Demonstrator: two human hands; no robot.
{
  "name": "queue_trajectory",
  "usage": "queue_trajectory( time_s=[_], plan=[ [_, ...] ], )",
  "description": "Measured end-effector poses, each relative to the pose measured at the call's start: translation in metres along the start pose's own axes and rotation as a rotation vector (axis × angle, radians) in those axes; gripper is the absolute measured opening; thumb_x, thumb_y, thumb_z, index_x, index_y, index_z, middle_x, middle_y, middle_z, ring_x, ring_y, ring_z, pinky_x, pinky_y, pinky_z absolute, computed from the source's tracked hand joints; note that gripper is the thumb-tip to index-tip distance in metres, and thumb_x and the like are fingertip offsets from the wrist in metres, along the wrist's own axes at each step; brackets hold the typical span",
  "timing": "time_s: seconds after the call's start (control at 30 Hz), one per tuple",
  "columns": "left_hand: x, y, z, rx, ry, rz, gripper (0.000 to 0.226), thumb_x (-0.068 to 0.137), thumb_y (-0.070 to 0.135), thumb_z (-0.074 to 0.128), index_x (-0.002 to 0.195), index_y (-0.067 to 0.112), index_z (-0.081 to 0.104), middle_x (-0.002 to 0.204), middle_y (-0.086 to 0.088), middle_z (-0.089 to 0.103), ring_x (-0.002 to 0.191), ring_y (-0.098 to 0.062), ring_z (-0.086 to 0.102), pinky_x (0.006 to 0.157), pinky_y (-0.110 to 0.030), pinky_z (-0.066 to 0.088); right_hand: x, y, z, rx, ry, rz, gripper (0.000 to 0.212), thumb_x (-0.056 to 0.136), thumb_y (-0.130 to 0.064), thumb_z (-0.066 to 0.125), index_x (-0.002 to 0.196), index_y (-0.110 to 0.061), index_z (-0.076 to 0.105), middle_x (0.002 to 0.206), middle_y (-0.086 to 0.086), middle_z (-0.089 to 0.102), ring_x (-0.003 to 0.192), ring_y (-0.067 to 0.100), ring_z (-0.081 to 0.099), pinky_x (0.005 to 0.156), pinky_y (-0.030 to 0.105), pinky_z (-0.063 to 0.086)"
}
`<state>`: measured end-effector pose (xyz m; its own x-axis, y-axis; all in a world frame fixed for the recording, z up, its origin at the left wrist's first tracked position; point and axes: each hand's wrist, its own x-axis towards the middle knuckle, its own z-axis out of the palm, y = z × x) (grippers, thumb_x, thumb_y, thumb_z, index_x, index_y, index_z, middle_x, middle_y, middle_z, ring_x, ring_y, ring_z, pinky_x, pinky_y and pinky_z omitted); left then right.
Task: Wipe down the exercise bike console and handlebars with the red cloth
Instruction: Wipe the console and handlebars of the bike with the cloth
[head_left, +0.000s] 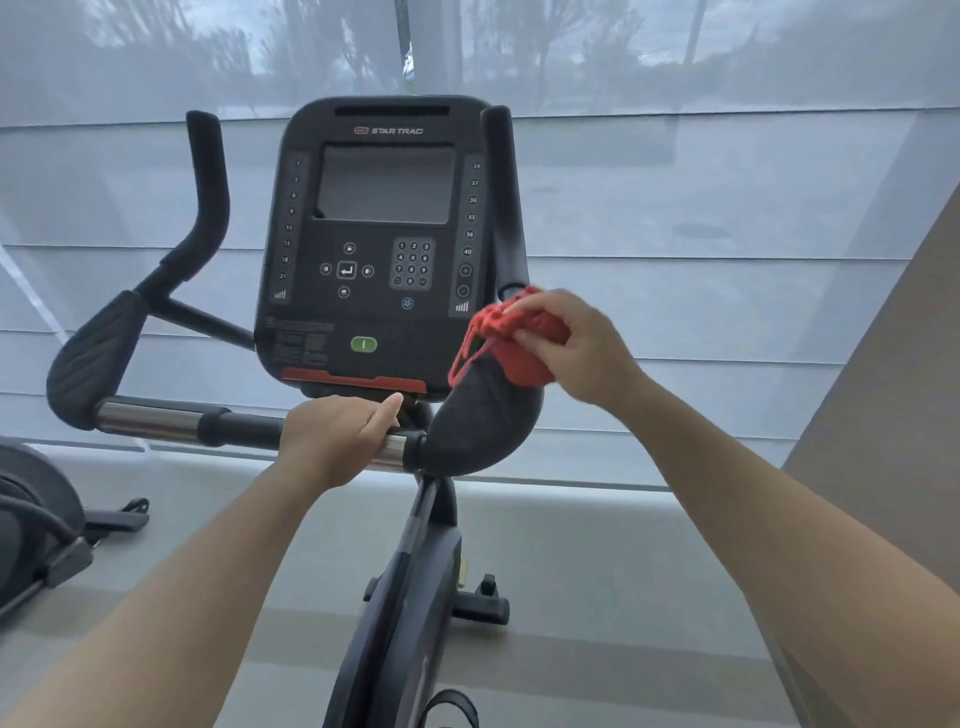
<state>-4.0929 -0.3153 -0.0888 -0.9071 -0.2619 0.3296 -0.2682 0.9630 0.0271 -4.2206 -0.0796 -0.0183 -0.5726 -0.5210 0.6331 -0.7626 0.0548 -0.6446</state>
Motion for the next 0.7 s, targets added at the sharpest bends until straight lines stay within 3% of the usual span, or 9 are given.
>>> queue_trajectory(
  time_s=[0.1,0.17,0.23,0.33,0.4,0.47,0.57,0.63,0.7],
  plan=[
    [0.001,0.001,0.001,0.032,0.002,-0.02,0.062,0.095,0.046,0.008,0.071,0.029,0.063,0.07,0.01,0.061,0.071,-0.015,0.054,0.058,-0.028,0.038,0.007,0.008,-0.007,-0.046,0.144,0.052,0.033,0.078,-0.008,0.07,0.091,-0.038,0.064,0.1,-0.006,0.064,0.104,0.0,0.054,0.095,0.009,0.033],
    [0.0,0.001,0.001,0.026,0.001,-0.03,0.06,0.096,0.046,0.01,0.071,0.032,0.063,0.07,0.011,0.059,0.071,-0.015,0.052,0.058,-0.028,0.035,0.0,0.017,0.0,-0.144,0.052,0.066,0.029,0.083,-0.014,0.066,0.108,-0.028,0.064,0.113,-0.002,0.061,0.114,0.011,0.052,0.098,0.012,0.03],
    [0.0,0.001,0.0,0.019,0.002,-0.028,0.058,0.096,0.045,0.01,0.07,0.035,0.061,0.068,0.012,0.058,0.07,-0.014,0.05,0.055,-0.027,0.03,-0.01,0.025,0.006,-0.197,-0.077,0.159,0.04,0.092,-0.026,0.054,0.132,-0.024,0.05,0.134,0.006,0.047,0.129,0.015,0.038,0.104,0.015,0.022],
    [0.001,0.002,-0.001,0.026,0.02,-0.024,0.058,0.096,0.045,0.011,0.069,0.035,0.062,0.066,0.014,0.057,0.068,-0.011,0.049,0.051,-0.024,0.026,-0.013,0.036,0.006,-0.285,-0.182,0.295,0.053,0.095,-0.044,0.039,0.144,-0.035,0.023,0.151,0.003,0.025,0.14,0.018,0.017,0.111,0.034,0.014],
    [0.001,0.002,-0.001,0.031,0.029,-0.022,0.057,0.096,0.045,0.012,0.07,0.036,0.062,0.067,0.015,0.056,0.068,-0.01,0.049,0.05,-0.023,0.025,-0.011,0.037,0.004,-0.343,-0.212,0.329,0.054,0.094,-0.047,0.038,0.144,-0.039,0.02,0.155,-0.002,0.017,0.142,0.018,0.01,0.112,0.045,0.012],
    [0.0,0.003,-0.001,0.033,0.04,-0.019,0.057,0.096,0.045,0.012,0.072,0.036,0.063,0.068,0.015,0.056,0.068,-0.01,0.049,0.05,-0.023,0.026,-0.01,0.035,0.007,-0.222,-0.188,0.283,0.052,0.095,-0.038,0.044,0.144,-0.032,0.025,0.154,-0.002,0.017,0.142,0.014,0.011,0.115,0.04,0.012],
    [0.0,0.004,0.0,0.045,0.05,-0.021,0.059,0.096,0.045,0.011,0.074,0.034,0.064,0.069,0.014,0.058,0.067,-0.009,0.05,0.05,-0.022,0.026,-0.016,0.027,0.013,0.031,-0.085,0.196,0.044,0.093,-0.02,0.052,0.136,-0.024,0.041,0.132,-0.018,0.041,0.125,-0.003,0.034,0.11,0.022,0.024],
    [-0.001,0.005,0.0,0.051,0.057,-0.022,0.06,0.095,0.045,0.01,0.074,0.033,0.065,0.068,0.014,0.059,0.065,-0.008,0.05,0.048,-0.021,0.025,-0.026,0.026,0.016,0.037,-0.054,0.18,0.043,0.092,-0.019,0.054,0.133,-0.025,0.044,0.128,-0.021,0.041,0.121,-0.008,0.035,0.106,0.015,0.025],
    [-0.001,0.005,0.0,0.052,0.063,-0.018,0.06,0.095,0.045,0.01,0.074,0.032,0.065,0.067,0.014,0.059,0.065,-0.008,0.051,0.048,-0.021,0.025,-0.036,0.028,0.02,-0.026,-0.062,0.169,0.046,0.091,-0.024,0.056,0.135,-0.022,0.043,0.134,-0.016,0.035,0.129,-0.005,0.027,0.105,0.007,0.017]
  ],
)
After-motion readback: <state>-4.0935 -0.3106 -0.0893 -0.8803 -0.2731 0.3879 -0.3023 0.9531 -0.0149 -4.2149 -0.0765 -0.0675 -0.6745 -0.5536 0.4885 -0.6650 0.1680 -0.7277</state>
